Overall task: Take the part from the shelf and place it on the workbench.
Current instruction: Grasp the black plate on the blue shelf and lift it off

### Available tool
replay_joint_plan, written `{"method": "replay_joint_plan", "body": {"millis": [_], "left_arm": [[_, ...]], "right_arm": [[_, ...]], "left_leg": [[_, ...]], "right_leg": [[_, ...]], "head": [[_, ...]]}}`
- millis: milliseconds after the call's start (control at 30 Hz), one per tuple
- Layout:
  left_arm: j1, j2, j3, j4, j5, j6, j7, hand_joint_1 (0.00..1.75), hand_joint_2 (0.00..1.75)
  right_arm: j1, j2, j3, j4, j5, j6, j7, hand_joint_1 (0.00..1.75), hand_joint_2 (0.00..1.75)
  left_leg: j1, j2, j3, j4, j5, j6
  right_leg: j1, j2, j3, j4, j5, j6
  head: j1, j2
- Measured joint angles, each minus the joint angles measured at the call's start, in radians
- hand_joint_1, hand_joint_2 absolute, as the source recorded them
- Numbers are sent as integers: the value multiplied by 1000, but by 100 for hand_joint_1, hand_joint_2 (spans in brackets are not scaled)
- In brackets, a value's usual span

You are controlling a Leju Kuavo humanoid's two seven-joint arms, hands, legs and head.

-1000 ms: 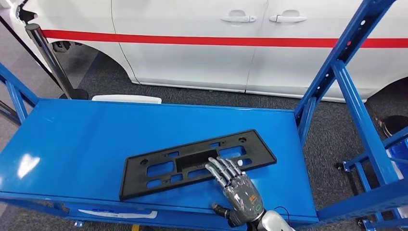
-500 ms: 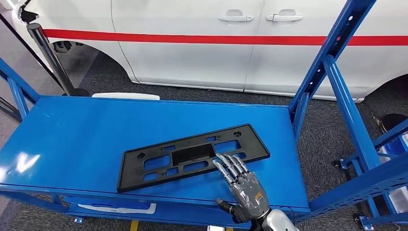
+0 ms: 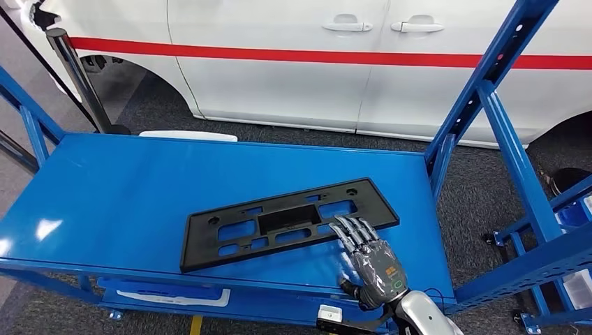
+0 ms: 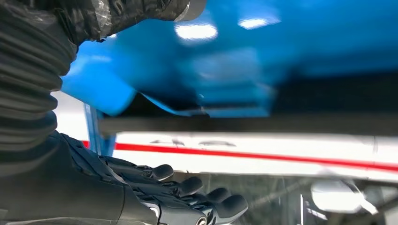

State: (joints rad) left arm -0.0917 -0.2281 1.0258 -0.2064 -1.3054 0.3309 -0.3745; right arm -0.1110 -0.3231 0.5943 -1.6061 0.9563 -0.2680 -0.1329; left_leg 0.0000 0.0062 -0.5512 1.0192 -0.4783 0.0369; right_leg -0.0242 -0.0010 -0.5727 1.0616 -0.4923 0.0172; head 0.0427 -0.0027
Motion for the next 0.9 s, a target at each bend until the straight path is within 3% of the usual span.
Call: {"method": "replay_joint_plan", "body": {"millis": [100,167,267,300,333,367,467,533,600,667,700,800,833,867,900], "left_arm": [[0,0,0,0,2,1,0,0,0],[0,1,0,0,2,1,0,0,0],[1,1,0,0,3,1,0,0,0],[2,1,0,0,4,1,0,0,0],[3,1,0,0,4,1,0,0,0],[3,1,0,0,4,1,0,0,0],[2,2,0,0,3,1,-1,0,0],[0,2,0,0,2,1,-1,0,0],[1,2,0,0,2,1,-1,0,0],[2,1,0,0,0,1,-1,0,0],[1,1,0,0,-1,1,0,0,0],[-1,1,0,0,-7,0,3,0,0],[0,1,0,0,-9,-1,4,0,0],[0,1,0,0,-11,-1,6,0,0],[0,0,-1,0,-14,-2,6,0,0]], "right_arm": [[-3,-17,-7,3,-5,25,6,0,175],[-8,-24,-13,4,-7,42,12,0,175],[-15,-33,-20,4,-7,54,20,0,175],[-15,-35,-22,5,-7,54,21,0,175],[-16,-35,-24,6,-6,53,23,0,175],[-16,-36,-25,7,-5,50,24,0,175],[-20,-36,-32,9,6,41,27,0,175],[-23,-36,-38,11,11,40,28,0,175],[-25,-36,-40,13,14,38,28,0,175],[-26,-36,-41,15,19,31,28,0,175],[-29,-36,-42,17,23,26,28,0,175],[-35,-34,-43,29,40,9,28,0,175],[-37,-31,-43,35,46,5,28,0,175],[-41,-28,-43,42,55,0,30,0,175],[-47,-23,-43,51,66,-5,32,0,175]], "left_leg": [[-1,0,-9,6,-1,-14],[1,0,-23,39,-27,-24],[5,0,-97,211,-119,-34],[6,0,-120,262,-135,-35],[6,0,-128,283,-134,-35],[6,0,-118,265,-112,-33],[3,-1,-25,71,-21,-22],[-2,-2,1,6,-9,-16],[-3,-3,0,0,-5,-9],[1,-2,3,-12,6,4],[3,-1,3,-19,11,9],[1,0,-1,-20,15,15],[0,0,-2,-19,14,15],[0,0,-2,-17,14,15],[0,-1,-2,-13,12,13]], "right_leg": [[3,2,-4,-12,1,-15],[2,1,-4,-17,6,-27],[4,-2,-6,-20,9,-36],[5,-2,-7,-19,9,-36],[6,-2,-7,-19,9,-36],[7,-2,-6,-19,9,-37],[8,0,-4,-17,10,-35],[10,0,-9,-17,13,-27],[11,0,-11,-20,18,-17],[10,0,-18,-4,4,-8],[10,0,-33,29,-19,-4],[9,0,-115,206,-105,1],[9,0,-130,239,-109,2],[8,0,-127,234,-93,3],[6,0,-106,192,-61,3]], "head": [[-1,0],[-1,0],[-2,0],[-2,0],[-2,0],[-2,0],[-1,0],[-1,0],[-1,0],[-1,0],[0,0],[0,0],[0,0],[0,0],[0,0]]}}
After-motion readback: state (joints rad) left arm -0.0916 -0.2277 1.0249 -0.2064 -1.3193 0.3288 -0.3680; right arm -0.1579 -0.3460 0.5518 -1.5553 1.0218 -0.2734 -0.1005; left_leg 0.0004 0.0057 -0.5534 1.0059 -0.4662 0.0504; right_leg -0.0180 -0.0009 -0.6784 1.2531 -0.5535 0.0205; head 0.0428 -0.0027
